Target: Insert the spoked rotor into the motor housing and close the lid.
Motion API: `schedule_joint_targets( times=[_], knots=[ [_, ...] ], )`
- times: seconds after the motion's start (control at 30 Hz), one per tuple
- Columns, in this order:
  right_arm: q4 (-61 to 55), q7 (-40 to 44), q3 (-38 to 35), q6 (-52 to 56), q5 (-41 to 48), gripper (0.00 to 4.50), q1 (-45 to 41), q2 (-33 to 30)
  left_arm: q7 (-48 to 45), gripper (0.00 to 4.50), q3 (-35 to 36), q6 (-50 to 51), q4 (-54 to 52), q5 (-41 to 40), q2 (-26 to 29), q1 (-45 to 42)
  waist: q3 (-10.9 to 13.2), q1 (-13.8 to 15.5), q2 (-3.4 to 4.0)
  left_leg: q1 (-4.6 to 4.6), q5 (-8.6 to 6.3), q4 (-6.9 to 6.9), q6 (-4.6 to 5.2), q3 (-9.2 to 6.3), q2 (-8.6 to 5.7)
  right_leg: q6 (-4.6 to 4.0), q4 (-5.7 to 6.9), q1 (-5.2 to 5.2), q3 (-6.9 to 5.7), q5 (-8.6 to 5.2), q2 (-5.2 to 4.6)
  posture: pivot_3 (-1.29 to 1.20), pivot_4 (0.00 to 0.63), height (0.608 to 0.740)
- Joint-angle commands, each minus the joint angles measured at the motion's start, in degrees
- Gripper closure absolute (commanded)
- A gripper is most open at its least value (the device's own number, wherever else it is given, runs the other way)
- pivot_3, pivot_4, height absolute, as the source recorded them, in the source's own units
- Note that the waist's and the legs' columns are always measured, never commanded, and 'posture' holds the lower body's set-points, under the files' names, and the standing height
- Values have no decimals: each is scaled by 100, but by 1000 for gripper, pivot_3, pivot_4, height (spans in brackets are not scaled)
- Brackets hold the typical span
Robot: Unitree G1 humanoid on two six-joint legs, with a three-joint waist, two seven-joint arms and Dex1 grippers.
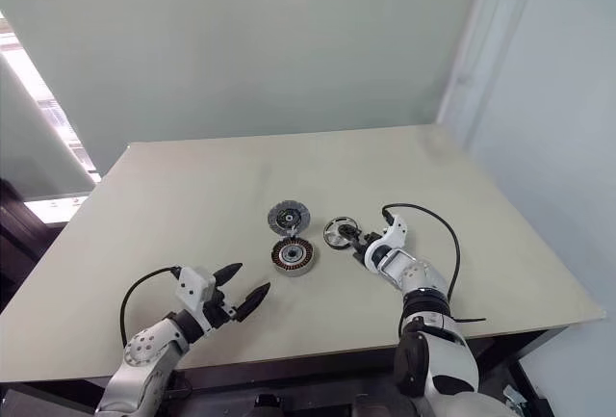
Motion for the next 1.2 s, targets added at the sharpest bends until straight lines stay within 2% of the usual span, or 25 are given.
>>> schedule_joint_targets(
  times=[0.03, 0.47, 0.57, 0.87, 0.9, 1.2],
  knots=[
    [268, 131, -56, -226, 112, 12, -301, -59, 20, 0, 114, -24, -325, -53, 87, 4, 0, -8, 1, 0, 0, 1, 0, 0, 0, -1, 0, 0, 0, 0, 0, 0, 0, 740],
    [1013, 222, -217, -701, 205, 12, -618, -33, 96, 0, 105, 5, -448, -59, 99, 96, -1, -128, 4, 4, 0, 2, 0, -1, 2, -1, 2, 4, 1, 0, 3, 0, 0, 740],
    [1091, 195, -304, -788, 276, 598, -683, 6, 102, 0, 97, 8, -462, -56, 92, 107, 0, -128, 6, 3, 0, 2, 0, -1, 2, -1, 2, 4, 1, 0, 3, 0, 0, 740],
    [1244, 163, -515, -889, 375, 3869, -775, 69, 116, 0, 100, 18, -489, -58, 79, 140, 1, -128, 13, 1, 0, -1, 0, -1, 2, 0, 0, 1, 2, 0, 3, 0, 0, 740],
    [1252, 167, -536, -890, 399, 4106, -778, 73, 118, 0, 100, 17, -489, -57, 77, 140, 1, -128, 13, 2, 0, -1, 0, -1, 2, 0, 0, 2, 2, 0, 3, 0, 0, 740],
    [1180, 224, -741, -674, 663, 4107, -766, 92, 107, 0, 70, 20, -438, -60, 62, 79, 2, -128, 15, 1, 0, -1, 0, -1, 2, -1, 0, 1, 2, 0, 3, 0, 0, 740]
  ],
)
